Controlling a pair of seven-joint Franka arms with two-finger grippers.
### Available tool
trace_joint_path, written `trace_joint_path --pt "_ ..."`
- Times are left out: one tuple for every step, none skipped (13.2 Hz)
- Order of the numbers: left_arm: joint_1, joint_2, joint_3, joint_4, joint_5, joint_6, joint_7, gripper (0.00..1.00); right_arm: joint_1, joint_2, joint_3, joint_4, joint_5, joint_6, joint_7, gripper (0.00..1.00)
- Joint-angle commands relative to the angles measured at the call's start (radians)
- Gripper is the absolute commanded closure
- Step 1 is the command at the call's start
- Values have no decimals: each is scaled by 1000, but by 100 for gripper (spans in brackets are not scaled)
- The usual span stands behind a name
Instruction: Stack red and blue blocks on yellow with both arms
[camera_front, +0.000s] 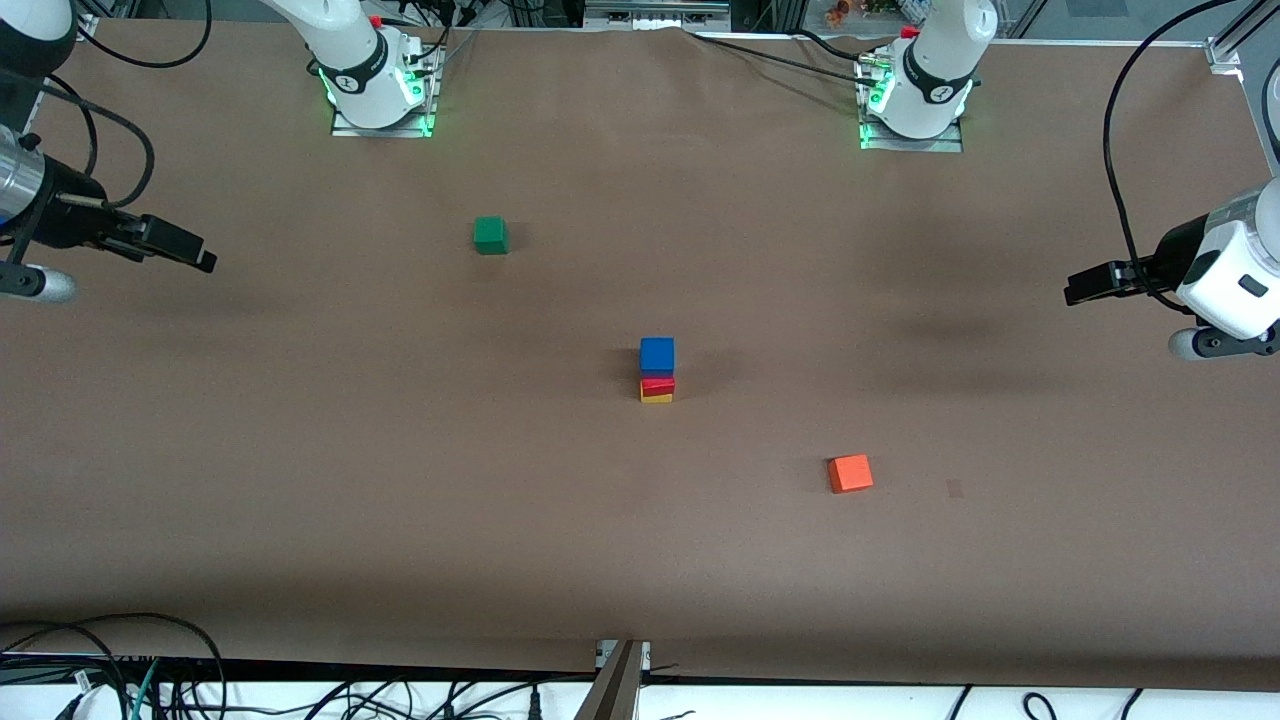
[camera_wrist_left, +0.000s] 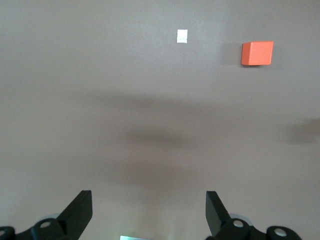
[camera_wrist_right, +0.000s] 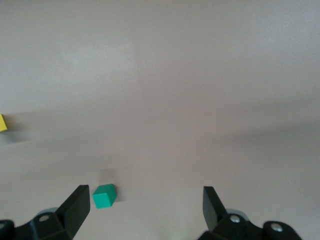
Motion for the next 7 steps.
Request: trace_joint_path --pt "6 -4 -2 -6 3 11 20 0 -72 -34 101 -33 -40 0 -1 0" --pt "6 -4 -2 -6 3 11 20 0 -72 -33 101 -26 -54 -2 -5 0" --pt "6 -4 -2 -4 3 11 20 0 -71 -31 101 -21 -63 -2 -7 0" --pt "6 -4 -2 -6 3 11 20 0 -72 -21 98 -4 -63 -2 -25 0" --pt "6 -4 -2 -6 3 11 20 0 -72 -4 96 14 -68 -2 -50 0" --pt "6 -4 -2 -6 3 11 20 0 -69 -1 96 25 -87 -5 -53 0" --pt "7 -4 -2 -6 3 11 20 0 -67 -1 98 23 -95 -11 -47 0"
